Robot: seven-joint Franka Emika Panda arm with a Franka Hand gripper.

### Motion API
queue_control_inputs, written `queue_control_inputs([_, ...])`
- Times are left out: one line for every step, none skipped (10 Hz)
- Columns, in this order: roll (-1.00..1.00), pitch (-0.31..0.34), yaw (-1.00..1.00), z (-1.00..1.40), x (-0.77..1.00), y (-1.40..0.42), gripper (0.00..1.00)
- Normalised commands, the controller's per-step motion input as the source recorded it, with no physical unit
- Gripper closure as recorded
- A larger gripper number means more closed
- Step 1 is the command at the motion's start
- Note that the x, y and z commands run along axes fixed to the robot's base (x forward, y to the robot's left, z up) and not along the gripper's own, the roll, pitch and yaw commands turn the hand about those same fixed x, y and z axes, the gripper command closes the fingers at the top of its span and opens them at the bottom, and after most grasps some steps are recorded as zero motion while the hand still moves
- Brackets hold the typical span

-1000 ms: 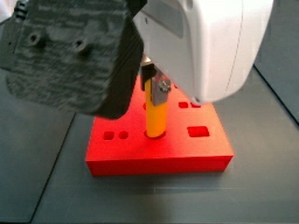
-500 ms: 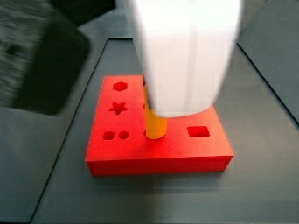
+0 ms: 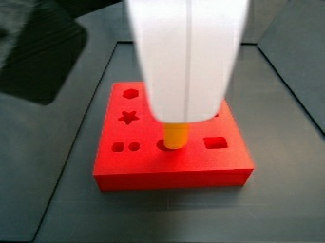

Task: Pick up the oval object. Move up. Move to above the board. Insert the oval object.
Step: Insert the oval object.

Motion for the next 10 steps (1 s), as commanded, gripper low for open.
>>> queue_control_inputs([0.06, 0.109, -0.10, 0.00, 0.30, 0.01, 1.00])
queue_control_inputs([0.09, 0.091, -0.10, 0.00, 0.16, 0.00, 1.00])
queue_control_inputs([0.08, 0.077, -0.14, 0.00, 0.02, 0.01, 1.00])
queue_control_inputs([0.12, 0.069, -0.22, 0.00, -0.21, 0.16, 1.00])
queue_control_inputs([0.08, 0.053, -0.35, 0.00, -0.36, 0.10, 1.00])
queue_control_inputs([0.00, 0.011, -0.26, 0.00, -0.07, 0.02, 1.00])
queue_control_inputs([0.02, 0.001, -0.16, 0.00, 0.00, 0.00, 1.00])
queue_control_inputs([0.03, 0.000, -0.11, 0.00, 0.00, 0.00, 1.00])
queue_control_inputs([0.01, 0.000, -0.09, 0.00, 0.00, 0.00, 1.00])
queue_control_inputs([0.01, 0.000, -0.08, 0.00, 0.00, 0.00, 1.00])
